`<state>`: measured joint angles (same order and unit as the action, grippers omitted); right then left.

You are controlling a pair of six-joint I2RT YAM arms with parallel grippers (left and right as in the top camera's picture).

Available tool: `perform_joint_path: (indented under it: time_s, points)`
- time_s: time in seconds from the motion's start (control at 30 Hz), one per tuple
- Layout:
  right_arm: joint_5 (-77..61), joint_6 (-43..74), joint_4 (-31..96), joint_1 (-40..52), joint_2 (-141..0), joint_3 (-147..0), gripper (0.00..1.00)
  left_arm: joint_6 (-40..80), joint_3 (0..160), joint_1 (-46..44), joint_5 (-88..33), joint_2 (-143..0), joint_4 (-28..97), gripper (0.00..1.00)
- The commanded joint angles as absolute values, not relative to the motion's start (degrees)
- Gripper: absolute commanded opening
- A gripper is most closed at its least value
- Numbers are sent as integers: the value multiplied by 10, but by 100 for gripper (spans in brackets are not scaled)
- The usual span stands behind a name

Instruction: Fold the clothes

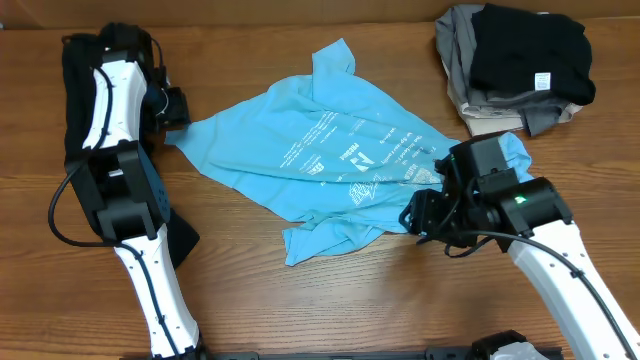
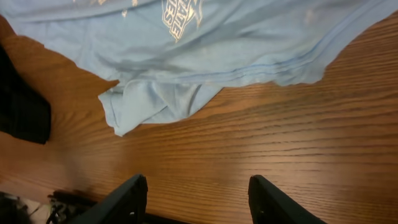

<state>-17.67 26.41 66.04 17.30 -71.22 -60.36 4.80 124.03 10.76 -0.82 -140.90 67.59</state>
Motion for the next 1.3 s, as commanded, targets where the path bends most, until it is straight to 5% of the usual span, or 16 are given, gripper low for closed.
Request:
perform_joint_path:
  time_s: [0.0, 0.27, 0.37, 0.43, 0.9, 1.27]
  points:
    - [-156, 286, 656, 186, -713, -600, 56, 53, 1215, 108, -15, -1402, 659, 56]
    - [-152, 286, 654, 194, -714, -600, 56, 53, 1154, 110, -10, -1403, 619, 49]
    - [-150, 291, 651, 203, -716, -600, 55, 54, 1144, 110, -10, -1403, 606, 29]
    - [-150, 301, 649, 210, -720, -600, 55, 54, 1143, 109, -11, -1403, 600, 4]
    - [-144, 318, 524, 300, -899, -600, 51, 38, 1285, 107, -30, -1372, 676, 4]
    - [-146, 315, 415, 327, -983, -600, 70, 38, 1349, 100, -30, -1327, 710, 4]
